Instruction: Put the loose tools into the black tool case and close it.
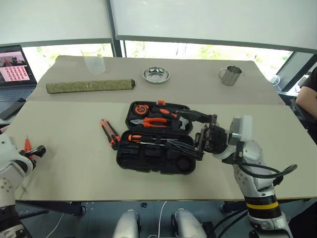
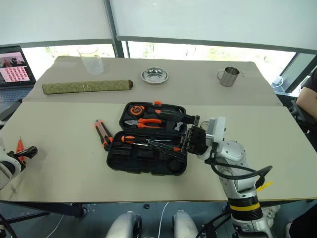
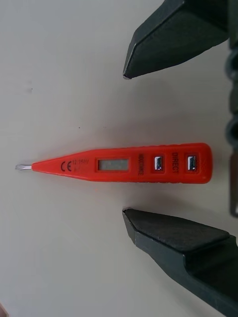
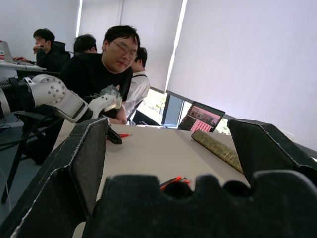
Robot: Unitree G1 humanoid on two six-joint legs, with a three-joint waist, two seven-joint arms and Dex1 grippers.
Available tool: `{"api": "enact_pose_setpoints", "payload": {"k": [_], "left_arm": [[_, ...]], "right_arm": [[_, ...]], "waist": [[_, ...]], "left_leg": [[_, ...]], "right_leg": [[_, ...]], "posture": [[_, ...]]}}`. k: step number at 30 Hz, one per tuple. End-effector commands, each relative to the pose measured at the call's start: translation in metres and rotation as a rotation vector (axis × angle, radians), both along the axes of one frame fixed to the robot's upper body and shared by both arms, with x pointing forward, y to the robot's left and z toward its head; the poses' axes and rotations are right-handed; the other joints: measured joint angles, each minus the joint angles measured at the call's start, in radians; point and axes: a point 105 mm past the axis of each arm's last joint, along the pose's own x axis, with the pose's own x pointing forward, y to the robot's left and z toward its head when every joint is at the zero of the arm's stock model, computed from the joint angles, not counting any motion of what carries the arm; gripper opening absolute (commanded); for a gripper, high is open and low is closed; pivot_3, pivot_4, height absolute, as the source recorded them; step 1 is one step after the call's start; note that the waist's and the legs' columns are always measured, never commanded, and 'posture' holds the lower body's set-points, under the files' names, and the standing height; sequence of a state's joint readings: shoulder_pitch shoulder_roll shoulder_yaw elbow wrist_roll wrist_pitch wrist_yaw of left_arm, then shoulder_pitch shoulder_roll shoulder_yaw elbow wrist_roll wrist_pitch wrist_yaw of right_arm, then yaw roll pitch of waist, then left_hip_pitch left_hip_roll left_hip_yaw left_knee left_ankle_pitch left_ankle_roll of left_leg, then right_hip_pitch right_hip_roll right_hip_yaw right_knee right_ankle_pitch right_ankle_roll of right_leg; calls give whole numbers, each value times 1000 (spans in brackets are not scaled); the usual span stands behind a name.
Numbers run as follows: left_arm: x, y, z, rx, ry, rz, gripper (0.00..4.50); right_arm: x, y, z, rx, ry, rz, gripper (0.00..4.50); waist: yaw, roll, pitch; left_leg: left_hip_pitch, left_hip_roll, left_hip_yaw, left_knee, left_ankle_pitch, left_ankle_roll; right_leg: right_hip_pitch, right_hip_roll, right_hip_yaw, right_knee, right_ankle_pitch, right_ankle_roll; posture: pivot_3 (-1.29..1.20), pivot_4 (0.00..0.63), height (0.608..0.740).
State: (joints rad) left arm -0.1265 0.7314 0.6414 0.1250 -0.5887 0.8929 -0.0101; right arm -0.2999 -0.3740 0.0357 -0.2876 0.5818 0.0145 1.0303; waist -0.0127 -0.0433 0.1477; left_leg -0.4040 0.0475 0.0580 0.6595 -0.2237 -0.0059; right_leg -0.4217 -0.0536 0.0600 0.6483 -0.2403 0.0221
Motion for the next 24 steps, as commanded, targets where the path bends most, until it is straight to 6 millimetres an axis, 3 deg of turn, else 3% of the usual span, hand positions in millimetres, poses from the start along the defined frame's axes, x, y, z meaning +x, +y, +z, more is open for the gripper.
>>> {"api": "enact_pose_setpoints", "payload": {"k": [1, 8, 12, 15, 17, 20, 24], "left_arm": [[-4, 1, -13, -3, 61, -21, 3070], [-11, 5, -11, 11, 62, -20, 479], [6, -12, 20, 38, -115, -180, 479], [25, -74, 64, 66, -333, -630, 479], [25, -107, 76, 61, -361, -865, 479], [23, -150, 83, 133, -350, -1191, 479], [12, -212, 73, 261, -248, -1715, 479]], "right_arm": [[-6, 0, 2, -14, -25, 17, 4500], [-7, -11, -11, -28, -5, 14, 4500], [-11, -16, -17, -45, -1, 10, 4500], [-15, -21, -21, -80, -3, -12, 4500], [-13, -29, -22, -101, 0, -52, 4500], [-12, -45, -30, -165, 27, -99, 4500], [-14, -72, -44, -277, 118, -154, 4500]], "waist": [[0, 0, 0], [0, 0, 0], [0, 0, 0], [5, -3, 1], [10, -5, 1], [7, -5, 1], [10, -2, 1]], "left_leg": [[0, 0, 0, 0, 0, 0], [0, 0, 0, 0, 0, 0], [-1, 0, 0, 0, 0, 0], [-2, 0, 0, 0, 0, 0], [-3, 1, 0, 1, 0, 0], [-3, 1, 1, 1, 0, 0], [-2, -2, 2, 0, 0, 0]], "right_leg": [[0, 0, 0, 0, 0, 0], [0, 0, 0, 0, 0, 0], [0, 0, 0, 0, 0, 0], [-1, 0, 0, 0, 0, 0], [-1, -1, -2, -1, 0, 0], [0, -2, -1, -2, 0, 0], [0, -2, 0, -3, -1, 0]], "posture": [[0, 150, 740], [0, 150, 740], [0, 150, 740], [0, 150, 740], [0, 150, 740], [0, 150, 740], [0, 150, 740]]}}
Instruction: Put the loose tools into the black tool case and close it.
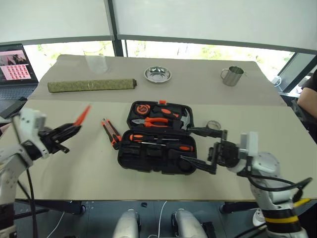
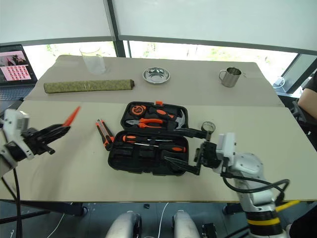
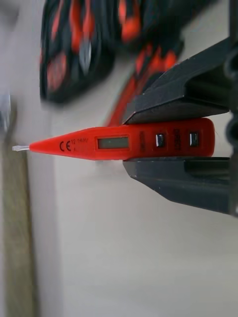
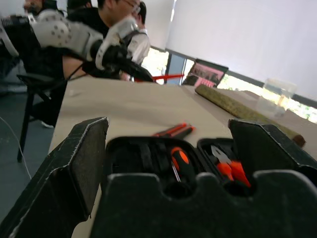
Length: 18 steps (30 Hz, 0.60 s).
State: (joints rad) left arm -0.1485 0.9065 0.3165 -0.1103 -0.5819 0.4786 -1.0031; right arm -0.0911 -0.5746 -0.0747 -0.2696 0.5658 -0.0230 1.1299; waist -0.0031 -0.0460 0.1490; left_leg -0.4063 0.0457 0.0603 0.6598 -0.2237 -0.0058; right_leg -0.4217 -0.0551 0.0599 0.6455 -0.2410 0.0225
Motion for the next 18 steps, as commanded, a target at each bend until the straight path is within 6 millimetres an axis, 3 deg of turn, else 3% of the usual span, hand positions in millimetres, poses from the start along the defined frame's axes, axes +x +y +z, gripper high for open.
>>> {"api": "enact_pose_setpoints", "payload": {"k": [1, 4, 9, 18], "left_arm": [[-10, -53, -8, 178, -3, -414, 479], [6, -70, -26, 361, -31, -516, 479], [24, -84, -51, 518, -16, -591, 479], [37, -106, -64, 585, -46, -660, 479]], "right_arm": [[-4, -21, -2, -77, 39, -50, 4500], [-7, -31, -12, -121, 138, -84, 4500], [-17, -31, -17, -144, 220, -108, 4500], [-25, -25, -21, -120, 233, -128, 4500]], "waist": [[1, 0, 0], [3, 0, 0], [-6, 0, 0], [-2, 0, 0]], "left_leg": [[0, 0, 0, 0, 0, 0], [-1, 0, 0, 1, 0, 0], [-1, 2, -1, 1, 0, 1], [-2, 3, -2, 2, 0, 1]], "right_leg": [[0, 0, 0, 0, 0, 0], [0, 3, 2, 0, 0, 1], [0, 9, 7, -1, -1, 2], [1, 10, 8, 0, -1, 2]], "posture": [[0, 150, 740], [0, 150, 740], [0, 150, 740], [0, 150, 740]]}}
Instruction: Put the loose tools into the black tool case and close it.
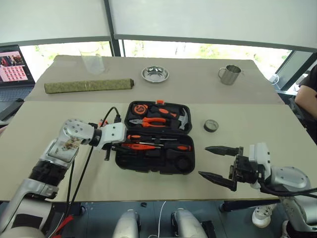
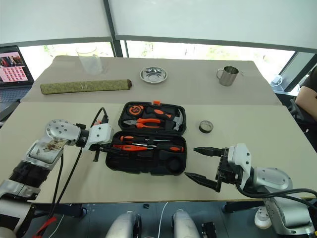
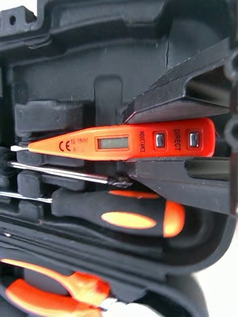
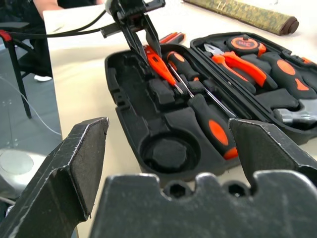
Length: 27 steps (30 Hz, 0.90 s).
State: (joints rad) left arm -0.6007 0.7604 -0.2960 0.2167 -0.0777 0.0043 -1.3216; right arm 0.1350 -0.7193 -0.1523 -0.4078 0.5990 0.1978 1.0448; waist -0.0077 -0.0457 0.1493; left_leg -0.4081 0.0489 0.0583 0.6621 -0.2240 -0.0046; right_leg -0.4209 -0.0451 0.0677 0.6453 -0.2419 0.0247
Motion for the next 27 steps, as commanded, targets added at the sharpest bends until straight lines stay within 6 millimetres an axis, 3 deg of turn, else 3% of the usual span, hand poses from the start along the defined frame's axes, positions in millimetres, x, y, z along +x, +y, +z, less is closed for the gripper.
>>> {"api": "enact_pose_setpoints", "payload": {"k": [1, 13, 23, 25, 27], "left_arm": [[3, -6, -7, 51, -13, -31, 479], [-2, 26, -15, 204, 19, -11, 479], [-3, 18, -22, 199, 60, -2, 479], [-6, 17, -21, 181, 89, 8, 1481], [-6, 16, -12, 101, 86, 36, 2028]], "right_arm": [[-3, 3, 10, 10, -44, 7, 4500], [-1, 4, 10, 6, -48, 21, 4500], [7, 7, 11, 4, -52, 31, 4500], [8, 7, 11, 5, -53, 32, 4500], [10, 8, 11, 17, -52, 18, 4500]], "waist": [[4, 0, 0], [-7, 1, -1], [-7, 2, -1], [-6, 2, -2], [-9, 2, -2]], "left_leg": [[0, 0, 0, 1, 0, 0], [1, 1, 0, 2, 0, 0], [3, 1, 0, 2, 0, 0], [3, 1, 0, 2, 0, 0], [3, 1, 0, 2, 0, 0]], "right_leg": [[0, 0, 0, 0, 0, 1], [1, 2, 0, 1, 0, 1], [1, 2, 1, 2, 0, 1], [2, 2, 1, 2, 0, 1], [2, 2, 1, 2, 0, 1]], "posture": [[0, 150, 740], [0, 150, 740], [0, 150, 740], [0, 150, 740], [0, 150, 740]]}}
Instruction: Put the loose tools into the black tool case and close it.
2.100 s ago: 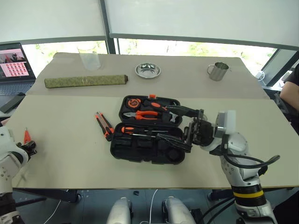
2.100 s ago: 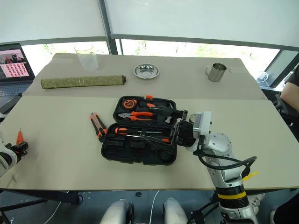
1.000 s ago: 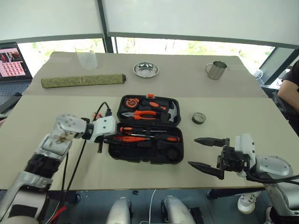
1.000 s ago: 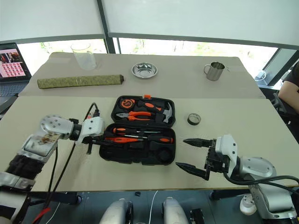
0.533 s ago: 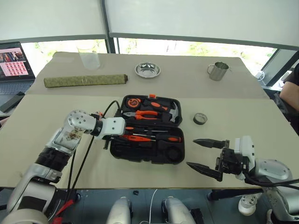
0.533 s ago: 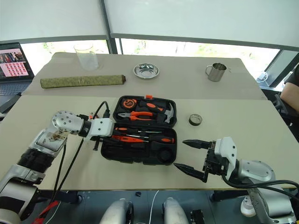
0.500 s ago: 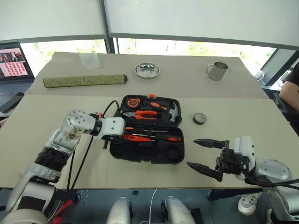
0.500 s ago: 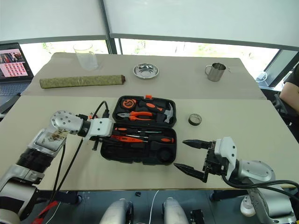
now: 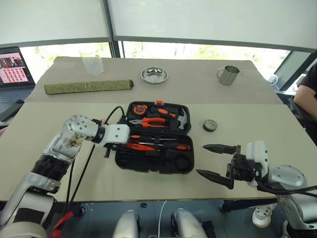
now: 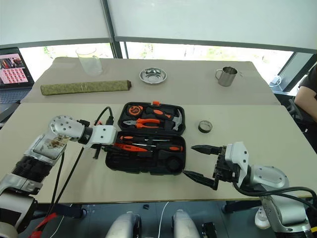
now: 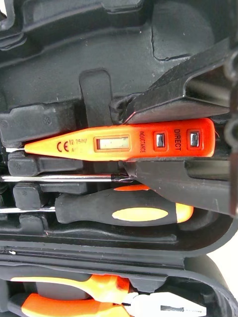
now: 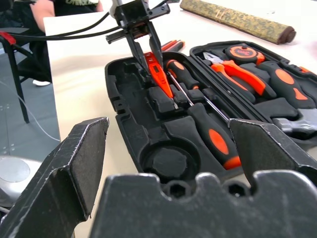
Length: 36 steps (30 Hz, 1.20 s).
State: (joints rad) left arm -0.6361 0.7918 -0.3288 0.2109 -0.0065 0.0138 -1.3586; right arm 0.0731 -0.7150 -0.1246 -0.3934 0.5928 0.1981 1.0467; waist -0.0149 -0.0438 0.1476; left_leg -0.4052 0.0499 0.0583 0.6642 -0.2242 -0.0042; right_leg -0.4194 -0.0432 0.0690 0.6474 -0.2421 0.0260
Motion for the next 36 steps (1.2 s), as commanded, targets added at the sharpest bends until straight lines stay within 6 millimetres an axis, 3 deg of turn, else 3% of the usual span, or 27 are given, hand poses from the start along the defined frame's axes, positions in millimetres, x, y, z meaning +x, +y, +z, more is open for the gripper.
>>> {"api": "enact_pose_setpoints", "payload": {"k": [1, 5, 10, 14, 15, 17, 24, 30, 36], "left_arm": [[-6, 9, -7, -61, 83, 66, 2401], [-1, 13, 16, -155, -7, 41, 3859], [3, 13, 50, -362, -76, 31, 3859], [3, 10, 52, -505, -28, 68, 3859], [2, 8, 50, -537, -2, 69, 3340], [3, 5, 39, -542, 20, 82, 2809], [4, -12, 8, -476, 44, 71, 207], [-5, -18, -9, -458, 84, 45, 94], [-1, -17, -26, -415, 105, 96, 94]], "right_arm": [[4, 2, 6, 23, -26, -20, 4500], [4, 7, 10, 53, -33, -23, 4500], [2, 5, 11, 41, -24, -9, 4500], [5, 3, 13, 46, -37, -24, 4500], [5, 3, 13, 49, -39, -28, 4500], [6, 7, 12, 51, -41, -22, 4500], [11, 10, 14, 66, -53, -28, 4500], [11, 11, 14, 66, -56, -33, 4500], [11, 13, 13, 67, -55, -38, 4500]], "waist": [[-4, 0, 0], [-1, 0, 0], [5, 0, 0], [7, 0, 0], [6, 0, 0], [4, 0, 0], [4, 0, 0], [4, 0, 0], [4, 0, 0]], "left_leg": [[0, 0, 0, 0, 0, 0], [-2, 1, 0, 0, 0, 0], [-3, 0, 0, 1, 0, 0], [-3, 0, 0, 2, 0, 0], [-3, 0, 0, 2, 0, 0], [-3, 0, 0, 3, 0, 0], [-4, 0, -1, 3, 0, 0], [-4, 0, -1, 3, 0, 0], [-3, 0, -1, 3, 0, 0]], "right_leg": [[0, 0, 0, 0, 0, 0], [-2, 1, 0, 0, 0, -1], [-2, 0, 0, 0, 0, -1], [-2, -1, 0, 0, 1, -1], [-1, 0, 0, 0, 1, -1], [-1, 0, 0, 0, 1, -1], [-2, 0, 0, 0, 1, -1], [-2, 0, 0, 0, 1, -1], [-1, 0, 0, 0, 1, -1]], "posture": [[0, 150, 740], [0, 150, 740], [0, 150, 740], [0, 150, 740], [0, 150, 740], [0, 150, 740], [0, 150, 740], [0, 150, 740], [0, 150, 740]]}}
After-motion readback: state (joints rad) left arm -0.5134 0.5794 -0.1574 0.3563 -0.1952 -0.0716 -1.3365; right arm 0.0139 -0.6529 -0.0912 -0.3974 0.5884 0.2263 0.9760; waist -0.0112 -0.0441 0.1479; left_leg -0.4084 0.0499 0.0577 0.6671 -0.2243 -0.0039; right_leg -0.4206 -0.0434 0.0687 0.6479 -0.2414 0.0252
